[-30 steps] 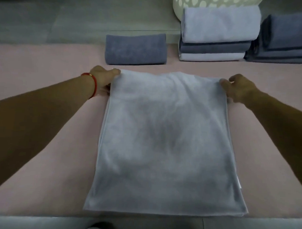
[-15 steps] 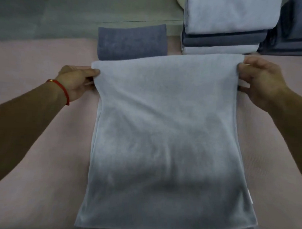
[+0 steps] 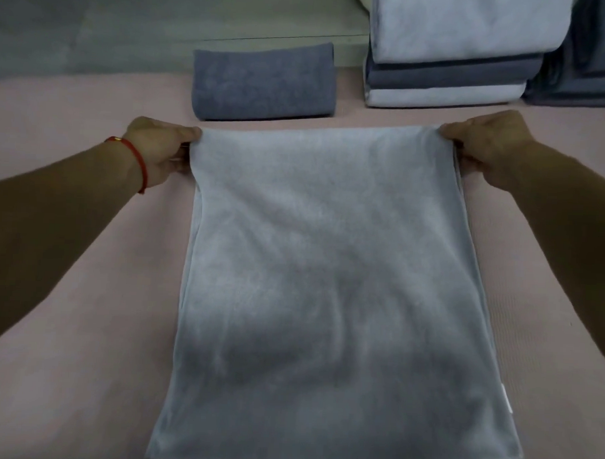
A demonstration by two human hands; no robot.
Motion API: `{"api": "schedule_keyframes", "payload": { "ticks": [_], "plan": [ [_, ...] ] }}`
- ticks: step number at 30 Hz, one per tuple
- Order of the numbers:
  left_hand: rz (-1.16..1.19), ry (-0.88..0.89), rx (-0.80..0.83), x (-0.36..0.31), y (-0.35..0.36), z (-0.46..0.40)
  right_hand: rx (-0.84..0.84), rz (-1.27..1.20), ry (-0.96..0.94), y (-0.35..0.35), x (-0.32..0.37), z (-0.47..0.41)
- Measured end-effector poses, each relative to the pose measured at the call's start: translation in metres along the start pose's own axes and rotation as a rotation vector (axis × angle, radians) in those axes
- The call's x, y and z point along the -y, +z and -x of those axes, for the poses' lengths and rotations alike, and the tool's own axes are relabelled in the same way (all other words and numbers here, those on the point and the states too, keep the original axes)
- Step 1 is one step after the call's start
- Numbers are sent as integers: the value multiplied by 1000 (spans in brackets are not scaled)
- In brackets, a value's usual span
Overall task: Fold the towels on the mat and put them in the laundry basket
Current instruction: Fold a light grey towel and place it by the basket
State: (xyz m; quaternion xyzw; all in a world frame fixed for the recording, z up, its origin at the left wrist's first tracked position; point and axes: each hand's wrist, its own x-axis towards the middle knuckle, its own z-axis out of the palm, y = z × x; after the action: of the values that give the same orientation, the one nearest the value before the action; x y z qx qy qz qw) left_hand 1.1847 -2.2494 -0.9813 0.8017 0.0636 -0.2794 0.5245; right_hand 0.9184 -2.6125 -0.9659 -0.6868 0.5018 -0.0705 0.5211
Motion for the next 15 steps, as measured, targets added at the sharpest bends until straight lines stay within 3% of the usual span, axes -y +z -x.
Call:
{"api": "schedule_keyframes", "payload": {
  "ticks": [5,10,15],
  "plan": [
    [128,77,17,-2,-4,0,-75,-182,-50,-19,1,-6],
    [-63,124,-77,-2,10,-11,-209,-96,-148,-7,-22,-10],
    [-103,57,-110,-2,18,-28,-196,-63,-112,9,-32,-20]
  ]
}}
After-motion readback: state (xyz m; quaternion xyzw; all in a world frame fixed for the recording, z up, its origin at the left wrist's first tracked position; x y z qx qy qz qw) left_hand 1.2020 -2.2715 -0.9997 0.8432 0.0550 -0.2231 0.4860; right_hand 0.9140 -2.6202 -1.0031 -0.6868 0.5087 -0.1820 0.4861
